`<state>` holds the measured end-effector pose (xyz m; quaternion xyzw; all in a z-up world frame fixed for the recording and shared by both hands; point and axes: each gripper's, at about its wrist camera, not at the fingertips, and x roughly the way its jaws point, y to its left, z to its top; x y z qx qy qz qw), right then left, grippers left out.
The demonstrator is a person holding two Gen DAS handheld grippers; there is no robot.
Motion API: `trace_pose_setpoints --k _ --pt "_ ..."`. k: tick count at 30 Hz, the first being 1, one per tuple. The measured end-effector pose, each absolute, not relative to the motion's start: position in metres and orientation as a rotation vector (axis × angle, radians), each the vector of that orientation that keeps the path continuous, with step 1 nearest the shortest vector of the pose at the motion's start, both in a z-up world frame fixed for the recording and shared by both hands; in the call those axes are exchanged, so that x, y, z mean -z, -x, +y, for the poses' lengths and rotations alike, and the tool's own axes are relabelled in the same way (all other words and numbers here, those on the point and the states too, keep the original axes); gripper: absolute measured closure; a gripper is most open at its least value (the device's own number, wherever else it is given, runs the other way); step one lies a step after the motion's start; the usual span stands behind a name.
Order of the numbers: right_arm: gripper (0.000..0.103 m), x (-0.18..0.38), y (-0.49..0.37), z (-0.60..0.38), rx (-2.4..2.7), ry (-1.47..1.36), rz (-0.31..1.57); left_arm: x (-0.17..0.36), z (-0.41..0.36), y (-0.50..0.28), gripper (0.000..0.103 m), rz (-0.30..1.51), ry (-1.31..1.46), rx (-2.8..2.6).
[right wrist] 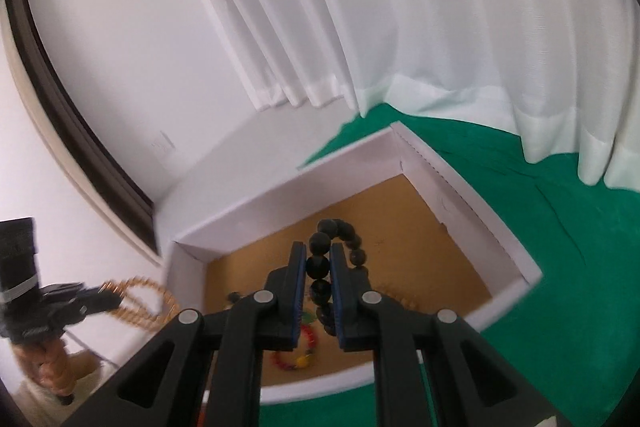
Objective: Organize jewelry
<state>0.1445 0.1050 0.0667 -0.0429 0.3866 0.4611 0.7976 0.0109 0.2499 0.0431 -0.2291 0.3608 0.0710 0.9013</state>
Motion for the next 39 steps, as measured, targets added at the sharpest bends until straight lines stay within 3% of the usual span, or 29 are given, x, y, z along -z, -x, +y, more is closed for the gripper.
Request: trace_pose_setpoints --k 13,15,16,17,19,23,26,39 --pt "0.089 0.021 -0.19 0.182 -0.827 0.378 0.889 0.032 0.24 -0.057 0.096 0.883 0.432 -0.194" --pt "0.086 0.028 -0.187 0.19 -0.831 0.389 0.895 0.033 0.237 -0.058 0.08 0.877 0.397 -0.246" --pt "0.078 0.029 -0.184 0.192 -0.838 0.382 0.897 0.032 0.235 -0.057 0.058 0.871 0.379 -0.276" --pt "0.058 0.029 -0.181 0.192 -0.845 0.372 0.898 0.031 0.234 -0.056 0.034 0.863 0.366 -0.303" --pt "0.033 0.024 -0.172 0.189 -0.85 0.351 0.888 0.028 0.231 -0.053 0.018 0.834 0.313 -0.389" --pt "0.031 0.012 -0.151 0.179 -0.822 0.372 0.849 0.026 0.225 -0.051 0.007 0.817 0.237 -0.496" --pt "0.026 0.004 -0.136 0.169 -0.8 0.391 0.819 0.023 0.223 -0.048 0.005 0.804 0.214 -0.54" --pt "0.025 -0.011 -0.096 0.148 -0.759 0.425 0.749 0.009 0.223 -0.04 0.001 0.752 0.168 -0.692"
